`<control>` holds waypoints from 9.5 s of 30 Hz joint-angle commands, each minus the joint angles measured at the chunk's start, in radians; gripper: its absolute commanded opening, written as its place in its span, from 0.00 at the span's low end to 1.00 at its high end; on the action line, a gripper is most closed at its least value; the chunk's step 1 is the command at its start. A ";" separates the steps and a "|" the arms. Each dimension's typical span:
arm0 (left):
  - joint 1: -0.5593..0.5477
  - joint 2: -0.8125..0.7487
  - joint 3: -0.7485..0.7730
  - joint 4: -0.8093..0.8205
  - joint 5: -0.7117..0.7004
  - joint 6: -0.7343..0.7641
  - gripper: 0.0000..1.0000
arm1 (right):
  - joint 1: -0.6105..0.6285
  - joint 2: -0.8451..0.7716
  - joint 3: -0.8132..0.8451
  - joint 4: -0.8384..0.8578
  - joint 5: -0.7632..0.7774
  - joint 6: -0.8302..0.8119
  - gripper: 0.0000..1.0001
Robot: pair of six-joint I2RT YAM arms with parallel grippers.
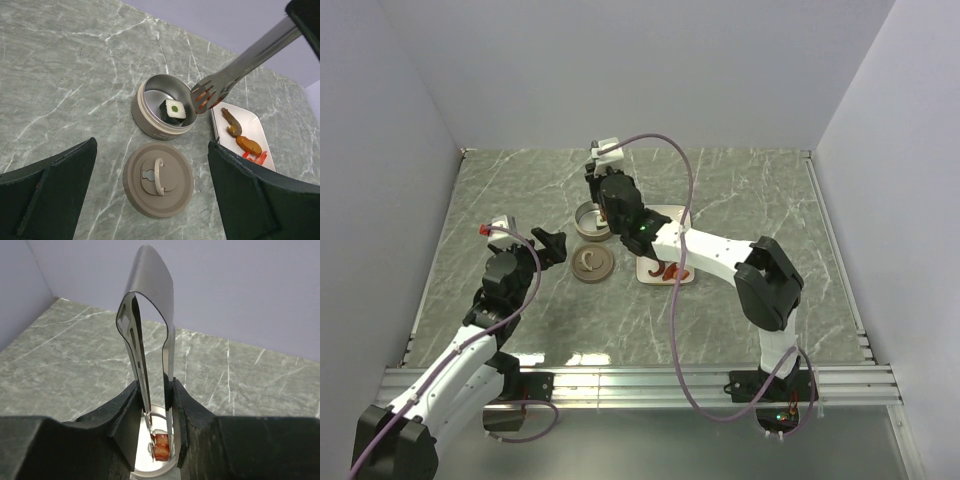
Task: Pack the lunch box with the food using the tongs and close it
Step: Place the food into the lunch box, then pick up the food using the clamp, then place the food into the lunch box, then pick up the food using the clamp
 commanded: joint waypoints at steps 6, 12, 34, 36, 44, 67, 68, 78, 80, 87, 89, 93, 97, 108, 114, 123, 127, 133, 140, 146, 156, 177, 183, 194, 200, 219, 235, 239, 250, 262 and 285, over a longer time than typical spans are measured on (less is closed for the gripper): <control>0.003 -0.058 -0.008 -0.001 -0.011 -0.021 0.99 | -0.022 0.062 0.132 0.043 -0.018 -0.035 0.32; 0.003 -0.055 -0.008 -0.006 -0.022 -0.022 0.99 | -0.041 0.108 0.178 0.011 -0.018 -0.024 0.45; 0.003 -0.041 -0.008 -0.007 -0.031 -0.024 0.99 | -0.054 -0.183 -0.163 0.151 0.014 -0.012 0.51; 0.003 -0.042 -0.008 -0.004 -0.029 -0.024 0.99 | -0.054 -0.223 -0.239 0.161 0.032 -0.013 0.51; 0.003 -0.030 -0.007 0.004 -0.017 -0.021 0.99 | -0.054 -0.384 -0.439 0.194 0.110 -0.019 0.51; 0.003 0.025 0.009 0.059 0.023 -0.004 0.99 | 0.024 -0.582 -0.733 0.115 0.158 0.123 0.48; 0.003 0.037 0.010 0.062 0.024 -0.002 0.99 | 0.031 -0.589 -0.737 0.115 0.157 0.125 0.48; 0.003 0.097 0.030 0.097 0.031 0.010 0.99 | 0.054 -0.543 -0.730 0.097 0.196 0.142 0.47; 0.003 0.103 0.030 0.103 0.034 0.012 0.99 | 0.054 -0.525 -0.724 0.089 0.213 0.134 0.47; 0.003 0.117 0.035 0.109 0.040 0.013 0.99 | 0.053 -0.517 -0.718 0.077 0.241 0.129 0.47; 0.003 0.110 0.032 0.108 0.038 0.013 0.99 | 0.053 -0.505 -0.718 0.077 0.244 0.131 0.47; 0.003 0.093 0.027 0.102 0.034 0.010 0.99 | 0.054 -0.468 -0.701 0.056 0.281 0.131 0.47; 0.003 0.087 0.023 0.102 0.032 0.008 0.99 | 0.051 -0.458 -0.697 0.037 0.321 0.126 0.47; 0.003 0.087 0.024 0.096 0.032 0.010 0.99 | 0.051 -0.401 -0.655 -0.006 0.290 0.139 0.47; 0.003 0.088 0.024 0.097 0.035 0.010 0.99 | 0.051 -0.359 -0.611 -0.058 0.340 0.142 0.49; 0.003 0.079 0.021 0.096 0.034 0.008 0.99 | 0.051 -0.427 -0.649 -0.058 0.276 0.152 0.41; 0.003 0.076 0.020 0.094 0.034 0.008 0.99 | 0.053 -0.424 -0.640 -0.049 0.236 0.148 0.31; 0.003 0.082 0.023 0.093 0.034 0.008 0.99 | 0.053 -0.427 -0.539 -0.023 0.189 0.076 0.28; 0.003 0.070 0.016 0.091 0.031 0.004 0.99 | 0.048 -0.344 -0.338 0.031 0.101 -0.030 0.28; 0.003 0.067 0.015 0.086 0.035 0.002 0.99 | 0.044 -0.157 -0.142 0.082 0.052 -0.062 0.28; 0.003 0.024 0.006 0.059 0.028 -0.008 0.99 | 0.016 0.058 0.075 0.109 0.020 -0.064 0.29; 0.003 -0.091 -0.019 -0.044 -0.006 -0.036 0.99 | -0.027 0.211 0.237 0.039 -0.038 -0.026 0.36; 0.003 -0.105 -0.023 -0.056 -0.012 -0.041 0.99 | -0.028 0.207 0.225 0.040 -0.035 -0.026 0.45; 0.003 -0.101 -0.027 -0.056 -0.025 -0.042 0.99 | -0.028 0.090 0.071 0.117 -0.031 -0.018 0.48; 0.003 -0.096 -0.025 -0.056 -0.028 -0.042 0.99 | -0.028 -0.104 -0.153 0.215 -0.035 -0.013 0.46; 0.002 -0.018 -0.010 0.023 0.023 -0.016 0.99 | -0.022 -0.508 -0.603 0.214 0.136 0.045 0.44; 0.002 0.160 0.043 0.131 0.060 0.021 0.99 | -0.015 -0.586 -0.720 0.132 0.258 0.030 0.44; 0.002 0.182 0.052 0.145 0.069 0.027 0.99 | -0.015 -0.599 -0.750 0.114 0.229 0.028 0.46; 0.002 0.189 0.059 0.151 0.061 0.033 0.99 | -0.018 -0.622 -0.816 0.105 0.170 0.025 0.49; 0.002 0.186 0.056 0.148 0.052 0.031 0.99 | -0.071 -0.540 -0.780 0.080 0.071 -0.016 0.50; 0.002 0.166 0.050 0.137 0.044 0.025 0.99 | -0.100 -0.548 -0.649 0.010 -0.072 -0.044 0.24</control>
